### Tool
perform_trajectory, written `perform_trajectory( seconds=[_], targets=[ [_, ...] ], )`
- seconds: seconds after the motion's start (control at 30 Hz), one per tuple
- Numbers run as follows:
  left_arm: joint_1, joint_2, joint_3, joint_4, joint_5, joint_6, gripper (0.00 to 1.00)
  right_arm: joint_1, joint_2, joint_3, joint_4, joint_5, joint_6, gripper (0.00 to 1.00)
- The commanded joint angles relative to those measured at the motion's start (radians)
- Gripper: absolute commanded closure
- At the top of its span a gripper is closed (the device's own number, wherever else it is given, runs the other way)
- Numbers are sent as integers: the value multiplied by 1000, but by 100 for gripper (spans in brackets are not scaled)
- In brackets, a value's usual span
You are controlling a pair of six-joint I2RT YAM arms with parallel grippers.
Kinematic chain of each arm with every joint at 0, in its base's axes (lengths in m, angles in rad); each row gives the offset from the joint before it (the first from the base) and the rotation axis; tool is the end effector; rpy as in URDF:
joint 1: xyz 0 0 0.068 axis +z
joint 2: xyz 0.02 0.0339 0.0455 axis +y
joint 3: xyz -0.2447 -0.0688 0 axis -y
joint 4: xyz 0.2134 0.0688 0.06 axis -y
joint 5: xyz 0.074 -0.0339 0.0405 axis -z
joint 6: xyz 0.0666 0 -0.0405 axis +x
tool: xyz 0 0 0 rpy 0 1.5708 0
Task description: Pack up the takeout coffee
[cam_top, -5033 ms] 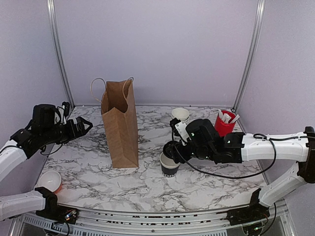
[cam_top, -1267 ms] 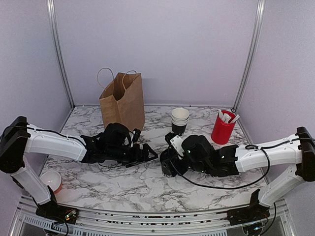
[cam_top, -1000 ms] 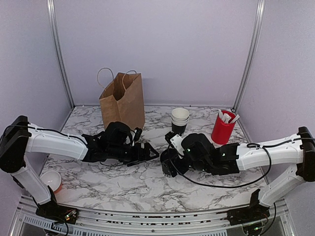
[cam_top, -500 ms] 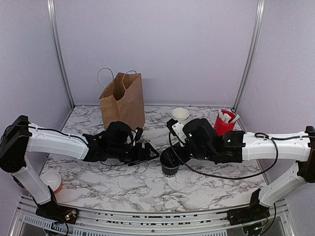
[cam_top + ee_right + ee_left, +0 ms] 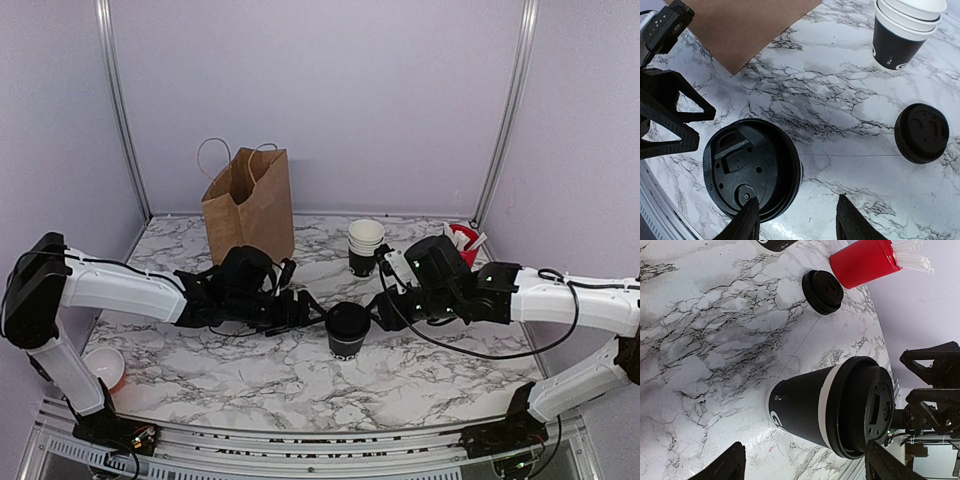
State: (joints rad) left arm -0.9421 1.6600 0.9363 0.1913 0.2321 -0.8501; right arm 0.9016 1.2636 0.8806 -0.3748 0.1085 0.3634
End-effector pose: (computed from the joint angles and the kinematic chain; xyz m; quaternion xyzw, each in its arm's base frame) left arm 0.1999 -0.3010 0.1904 0.0970 0.8588 -0.4477 0.2294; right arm 0.1720 0.2059 0.2263 -0.2232 0.8899 0.1932 0.3479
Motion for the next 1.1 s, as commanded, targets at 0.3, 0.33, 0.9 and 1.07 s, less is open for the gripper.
perform_trajectory(
  seconds=[0.3,0.33,0.9,1.07],
  targets=[
    [-6,32,30,-18,9,15,18,-42,5,-19,-1,-53,42,58],
    [-6,32,30,-17,9,16,19,-45,6,-21,0,-53,42,59],
    [-12,64,33,-11,9,15,24,-55,40,-54,56,-84,36,60],
    [-14,70,33,-11,9,14,25,-55,46,-68,58,-88,39,60]
  ],
)
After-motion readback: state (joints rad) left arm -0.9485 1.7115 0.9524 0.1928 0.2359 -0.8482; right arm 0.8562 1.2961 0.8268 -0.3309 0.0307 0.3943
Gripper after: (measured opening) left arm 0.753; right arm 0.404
